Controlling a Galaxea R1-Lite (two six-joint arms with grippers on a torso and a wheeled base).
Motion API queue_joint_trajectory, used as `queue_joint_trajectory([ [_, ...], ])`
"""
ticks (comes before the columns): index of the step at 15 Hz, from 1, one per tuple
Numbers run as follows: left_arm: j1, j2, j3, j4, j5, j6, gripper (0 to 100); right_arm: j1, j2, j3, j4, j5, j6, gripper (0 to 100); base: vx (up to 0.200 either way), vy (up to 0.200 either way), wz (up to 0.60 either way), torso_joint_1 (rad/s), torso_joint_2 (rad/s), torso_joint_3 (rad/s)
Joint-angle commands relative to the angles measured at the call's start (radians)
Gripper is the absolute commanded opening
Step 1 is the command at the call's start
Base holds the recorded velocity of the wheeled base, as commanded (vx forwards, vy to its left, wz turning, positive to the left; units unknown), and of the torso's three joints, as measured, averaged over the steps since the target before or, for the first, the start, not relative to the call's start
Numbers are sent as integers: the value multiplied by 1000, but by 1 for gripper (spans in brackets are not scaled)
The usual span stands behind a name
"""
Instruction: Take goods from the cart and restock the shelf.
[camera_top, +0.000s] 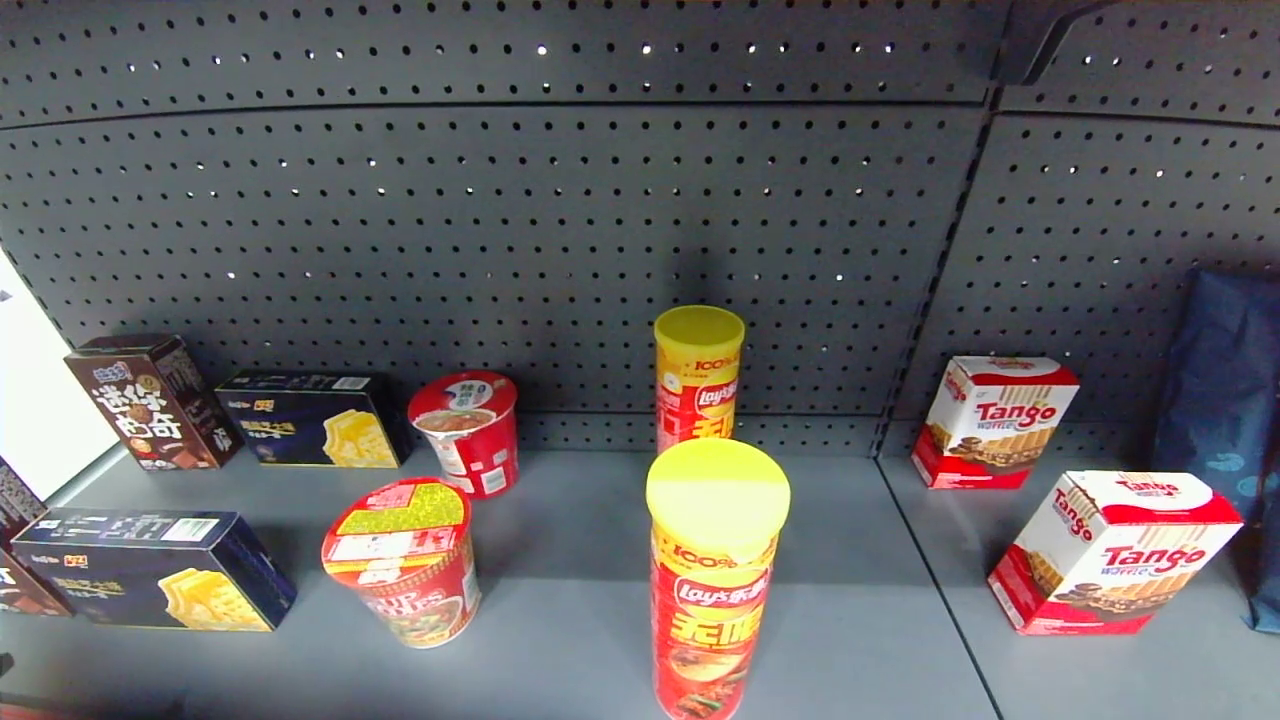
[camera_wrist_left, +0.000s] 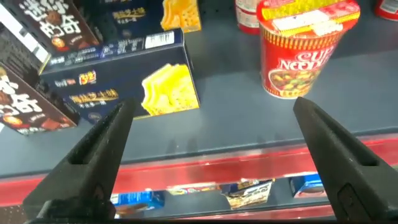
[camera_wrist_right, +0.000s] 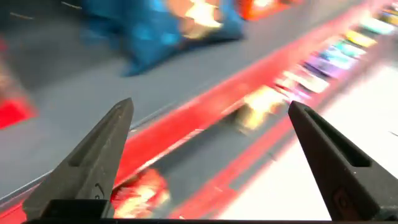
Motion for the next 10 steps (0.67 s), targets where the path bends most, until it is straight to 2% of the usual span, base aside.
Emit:
queue_joint_trajectory([
  [1, -2, -40, 18, 0, 0, 0, 100, -23, -116, 12, 44, 395, -8, 100, 0, 0, 0, 0, 0, 0],
  [2, 0, -42, 20, 0, 0, 0, 100, -23, -116, 12, 75, 472, -37, 100, 0, 0, 0, 0, 0, 0],
  [3, 0, -42, 18, 0, 0, 0, 100, -23, -115, 10, 99, 482, -63, 100, 0, 0, 0, 0, 0, 0],
  [10, 0, -37, -2, -3, 3, -2, 100, -20, -115, 12, 99, 487, -62, 100, 0, 0, 0, 0, 0, 0],
])
